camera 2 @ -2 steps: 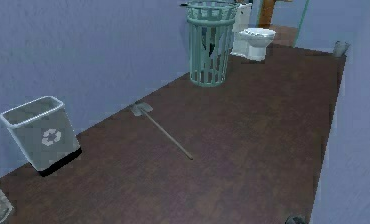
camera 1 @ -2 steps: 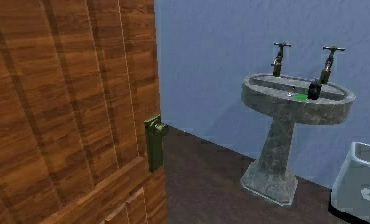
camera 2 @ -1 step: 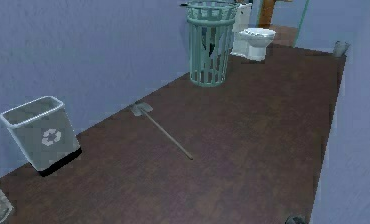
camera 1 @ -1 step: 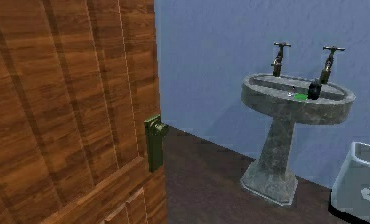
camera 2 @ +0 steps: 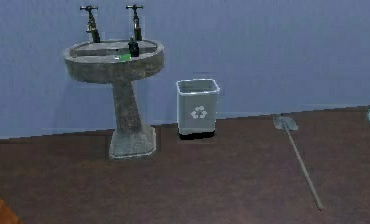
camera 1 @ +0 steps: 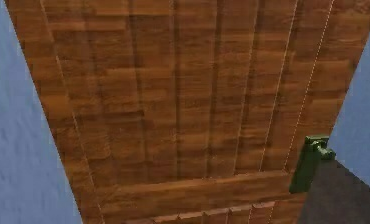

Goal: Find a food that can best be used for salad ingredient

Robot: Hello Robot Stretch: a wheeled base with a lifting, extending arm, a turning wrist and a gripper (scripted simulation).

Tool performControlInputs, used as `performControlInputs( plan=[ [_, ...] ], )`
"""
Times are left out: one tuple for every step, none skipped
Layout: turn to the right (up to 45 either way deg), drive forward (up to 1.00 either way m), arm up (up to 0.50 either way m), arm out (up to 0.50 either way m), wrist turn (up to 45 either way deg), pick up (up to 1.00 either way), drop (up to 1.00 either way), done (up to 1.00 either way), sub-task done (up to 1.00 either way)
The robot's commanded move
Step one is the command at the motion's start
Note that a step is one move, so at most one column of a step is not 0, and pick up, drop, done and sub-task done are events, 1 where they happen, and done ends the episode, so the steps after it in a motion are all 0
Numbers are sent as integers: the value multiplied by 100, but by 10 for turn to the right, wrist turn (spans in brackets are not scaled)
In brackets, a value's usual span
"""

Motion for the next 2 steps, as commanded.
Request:
performControlInputs(
  plan=[
    [-450,0,0,0,0,0,0,0,0],
    [450,0,0,0,0,0,0,0,0]
  ],
)
